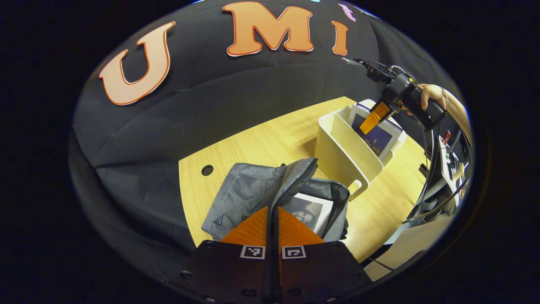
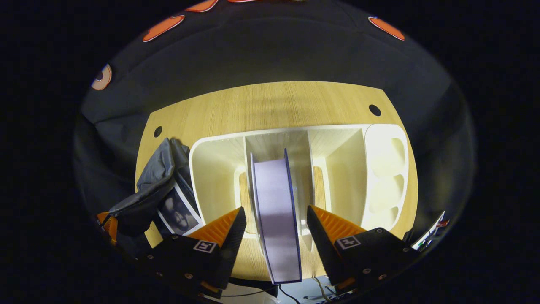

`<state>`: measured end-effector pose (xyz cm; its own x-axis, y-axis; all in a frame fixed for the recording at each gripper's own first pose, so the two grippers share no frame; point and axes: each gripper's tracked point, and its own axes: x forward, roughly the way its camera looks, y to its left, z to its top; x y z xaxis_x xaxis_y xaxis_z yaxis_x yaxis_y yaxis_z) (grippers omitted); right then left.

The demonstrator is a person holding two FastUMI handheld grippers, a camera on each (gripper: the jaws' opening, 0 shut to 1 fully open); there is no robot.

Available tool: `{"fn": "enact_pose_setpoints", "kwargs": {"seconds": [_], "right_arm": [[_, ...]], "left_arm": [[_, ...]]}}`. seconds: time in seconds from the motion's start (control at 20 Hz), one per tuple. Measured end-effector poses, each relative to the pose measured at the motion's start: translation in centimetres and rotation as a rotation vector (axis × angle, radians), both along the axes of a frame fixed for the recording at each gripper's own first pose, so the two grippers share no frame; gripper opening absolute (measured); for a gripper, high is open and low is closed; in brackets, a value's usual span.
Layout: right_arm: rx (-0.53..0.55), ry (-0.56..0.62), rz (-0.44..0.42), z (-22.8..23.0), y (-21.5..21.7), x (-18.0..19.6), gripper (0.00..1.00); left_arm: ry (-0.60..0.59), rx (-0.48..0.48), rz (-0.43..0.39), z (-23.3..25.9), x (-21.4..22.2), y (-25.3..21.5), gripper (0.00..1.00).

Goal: Open the schoolbag, grab two books from the bookshelf and put them into the schoolbag.

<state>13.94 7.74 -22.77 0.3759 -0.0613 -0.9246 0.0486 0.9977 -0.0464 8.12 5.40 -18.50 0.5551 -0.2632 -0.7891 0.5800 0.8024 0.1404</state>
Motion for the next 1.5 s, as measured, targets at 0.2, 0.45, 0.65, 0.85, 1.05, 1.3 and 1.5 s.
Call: {"fn": "enact_pose_setpoints", "kwargs": {"seconds": [0.2,0.45,0.65,0.85,1.05,1.3,1.5], "right_arm": [[-0.006,0.015,-0.005,-0.8,-0.9,0.3,0.63],[-0.011,-0.029,-0.031,0.2,-1.7,0.3,0.38],[0.023,-0.097,-0.026,4.0,-0.8,-0.4,0.37],[-0.005,-0.193,-0.015,9.1,-0.4,-1.2,0.37],[-0.023,-0.290,-0.019,14.4,0.5,-3.0,0.37],[0.044,-0.417,-0.017,20.0,3.7,-6.6,0.37],[0.151,-0.472,0.003,21.9,7.3,-10.2,0.37]], "left_arm": [[0.004,0.016,0.008,-0.2,-0.1,-0.3,0.00],[0.016,0.024,0.009,-0.1,-0.4,-0.5,0.00],[0.019,0.021,-0.004,0.0,-0.4,-0.6,0.00],[0.021,0.014,-0.029,0.1,-0.6,-0.8,0.00],[0.022,0.009,-0.053,0.3,-0.6,-0.9,0.00],[0.018,0.018,-0.101,0.9,-0.2,-0.9,0.01],[0.017,0.043,-0.140,1.3,0.3,-1.0,0.01]]}}
